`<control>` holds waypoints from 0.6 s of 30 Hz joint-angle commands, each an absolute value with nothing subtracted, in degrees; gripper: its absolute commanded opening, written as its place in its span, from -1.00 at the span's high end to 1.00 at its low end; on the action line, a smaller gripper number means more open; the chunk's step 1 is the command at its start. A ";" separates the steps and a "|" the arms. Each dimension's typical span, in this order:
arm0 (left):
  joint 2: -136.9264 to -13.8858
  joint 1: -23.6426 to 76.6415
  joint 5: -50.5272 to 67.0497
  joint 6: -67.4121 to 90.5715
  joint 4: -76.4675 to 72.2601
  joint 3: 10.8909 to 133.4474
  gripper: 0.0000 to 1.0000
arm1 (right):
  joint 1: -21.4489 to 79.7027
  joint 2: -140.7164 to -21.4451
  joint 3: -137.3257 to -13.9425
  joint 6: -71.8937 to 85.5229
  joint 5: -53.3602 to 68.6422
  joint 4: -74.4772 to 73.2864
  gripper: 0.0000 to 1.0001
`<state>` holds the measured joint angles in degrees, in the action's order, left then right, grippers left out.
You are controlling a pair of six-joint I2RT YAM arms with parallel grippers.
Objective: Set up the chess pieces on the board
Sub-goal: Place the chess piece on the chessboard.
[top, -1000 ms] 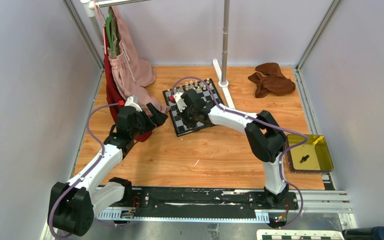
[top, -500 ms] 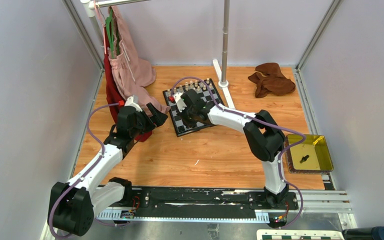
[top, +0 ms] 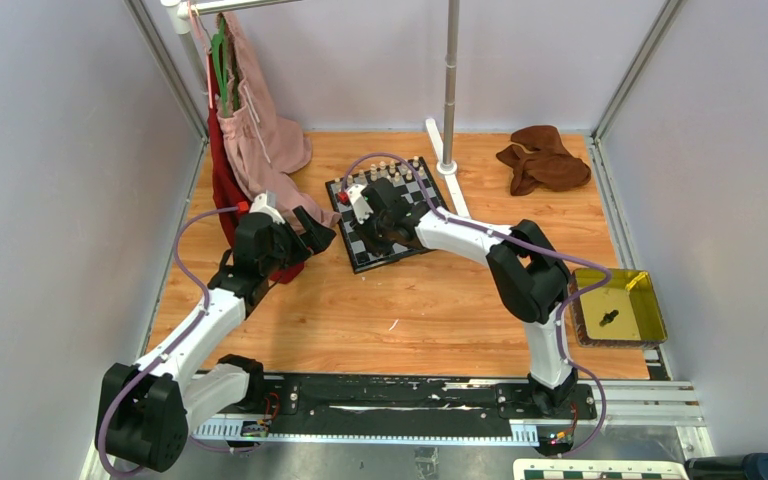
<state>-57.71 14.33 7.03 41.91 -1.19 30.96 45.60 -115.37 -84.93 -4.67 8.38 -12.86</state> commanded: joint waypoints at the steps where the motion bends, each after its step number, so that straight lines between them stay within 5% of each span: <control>1: -58.18 13.89 7.07 41.04 -2.28 29.61 -1.00 | 45.00 -115.45 -87.26 -4.66 8.19 -13.30 0.40; 18: -60.75 13.89 6.89 41.30 -2.27 33.62 -1.00 | 40.57 -115.49 -97.92 -4.41 4.65 -15.07 0.34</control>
<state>-60.14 14.33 7.03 41.98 -1.72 31.16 43.13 -115.24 -94.56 -4.69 6.33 -14.17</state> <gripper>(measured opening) 0.997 0.327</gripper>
